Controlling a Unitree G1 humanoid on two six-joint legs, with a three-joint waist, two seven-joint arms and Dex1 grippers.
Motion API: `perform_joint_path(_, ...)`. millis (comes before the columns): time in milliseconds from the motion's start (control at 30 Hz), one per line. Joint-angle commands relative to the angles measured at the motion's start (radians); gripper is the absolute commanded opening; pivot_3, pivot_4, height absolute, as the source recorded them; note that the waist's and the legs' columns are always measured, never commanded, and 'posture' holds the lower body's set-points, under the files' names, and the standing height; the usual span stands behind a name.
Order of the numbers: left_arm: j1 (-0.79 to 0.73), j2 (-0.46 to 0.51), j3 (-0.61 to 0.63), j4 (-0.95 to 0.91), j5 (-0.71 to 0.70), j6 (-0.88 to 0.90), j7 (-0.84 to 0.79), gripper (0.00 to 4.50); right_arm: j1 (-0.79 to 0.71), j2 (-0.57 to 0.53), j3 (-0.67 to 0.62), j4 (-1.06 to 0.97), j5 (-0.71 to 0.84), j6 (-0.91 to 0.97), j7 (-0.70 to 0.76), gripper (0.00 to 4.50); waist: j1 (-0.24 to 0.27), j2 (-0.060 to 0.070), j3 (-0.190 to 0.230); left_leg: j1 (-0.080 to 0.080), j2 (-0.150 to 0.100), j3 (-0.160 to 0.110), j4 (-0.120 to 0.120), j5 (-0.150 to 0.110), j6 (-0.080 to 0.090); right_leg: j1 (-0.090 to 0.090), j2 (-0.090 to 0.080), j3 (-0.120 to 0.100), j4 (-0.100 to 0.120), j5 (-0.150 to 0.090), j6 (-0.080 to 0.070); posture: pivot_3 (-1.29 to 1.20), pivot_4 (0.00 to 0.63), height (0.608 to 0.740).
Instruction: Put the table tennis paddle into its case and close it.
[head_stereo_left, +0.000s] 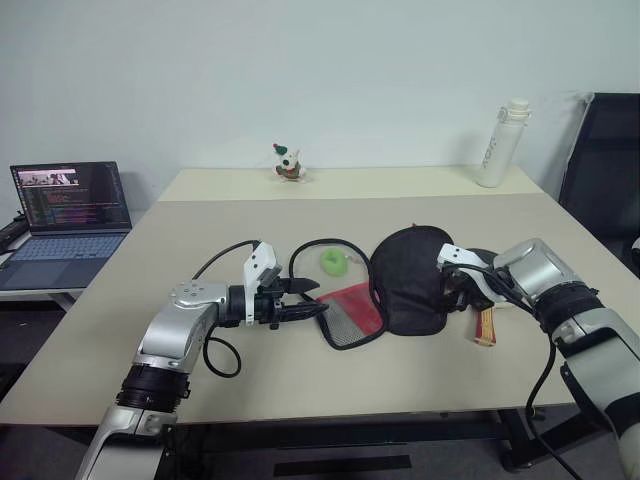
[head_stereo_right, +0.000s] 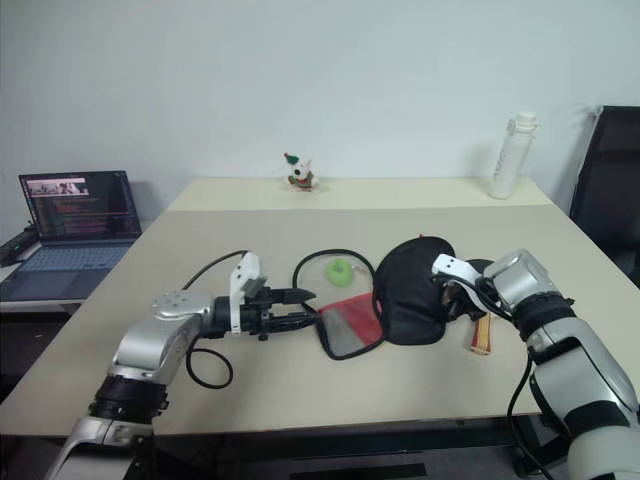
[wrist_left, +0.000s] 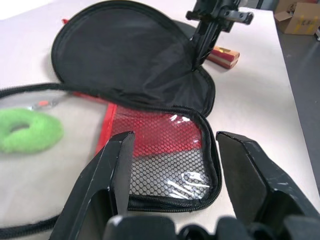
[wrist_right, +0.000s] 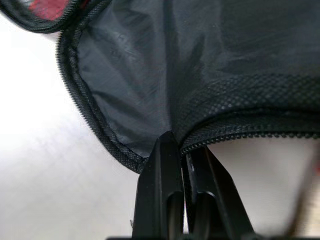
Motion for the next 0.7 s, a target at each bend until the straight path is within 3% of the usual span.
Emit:
perform_joint_path(33, -0.030, -0.010, -0.004, -0.031, -0.018, -0.018, 0.000, 2.84, -0.050, 0.000, -0.044, 0.055, -0.035, -0.056, -0.033, 1.25, 0.000, 0.000, 0.000, 0.000, 0.000, 0.000, 0.000, 0.000, 0.000, 0.000, 0.000, 0.000, 0.000, 0.000, 0.000, 0.00, 0.150, 0.740)
perform_joint_path(333, -0.054, -0.046, -0.026, -0.012, -0.018, -0.031, -0.009, 2.84, -0.093, -0.042, -0.112, 0.155, -0.083, -0.141, -0.103, 4.45, 0.000, 0.000, 0.000, 0.000, 0.000, 0.001, 0.000, 0.000, 0.000, 0.000, 0.000, 0.001, 0.001, 0.000, 0.000, 0.00, 0.150, 0.740)
perform_joint_path(533, -0.064, -0.068, -0.026, -0.027, -0.037, -0.025, -0.015, 2.84, -0.004, -0.094, -0.306, -0.040, 0.036, 0.057, -0.177, 4.45, 0.002, 0.000, 0.000, 0.000, 0.000, 0.002, 0.000, 0.000, 0.000, -0.001, 0.000, 0.002, 0.001, 0.002, -0.003, 0.00, 0.150, 0.740)
perform_joint_path(633, -0.068, -0.071, -0.027, -0.032, -0.042, -0.028, -0.018, 2.84, 0.163, -0.114, -0.449, -0.296, 0.078, 0.225, -0.332, 4.45, 0.006, 0.000, 0.000, 0.000, 0.000, 0.001, 0.000, 0.000, 0.000, 0.000, 0.000, 0.001, 0.001, 0.002, -0.002, 0.00, 0.150, 0.740)
perform_joint_path(700, -0.076, -0.075, -0.031, -0.031, -0.046, -0.032, -0.025, 2.84, 0.301, -0.062, -0.607, -0.511, 0.097, 0.385, -0.503, 4.45, 0.007, 0.000, 0.000, 0.000, -0.001, 0.001, 0.000, 0.000, 0.000, 0.000, -0.001, 0.001, 0.000, 0.001, -0.002, 0.00, 0.150, 0.740)
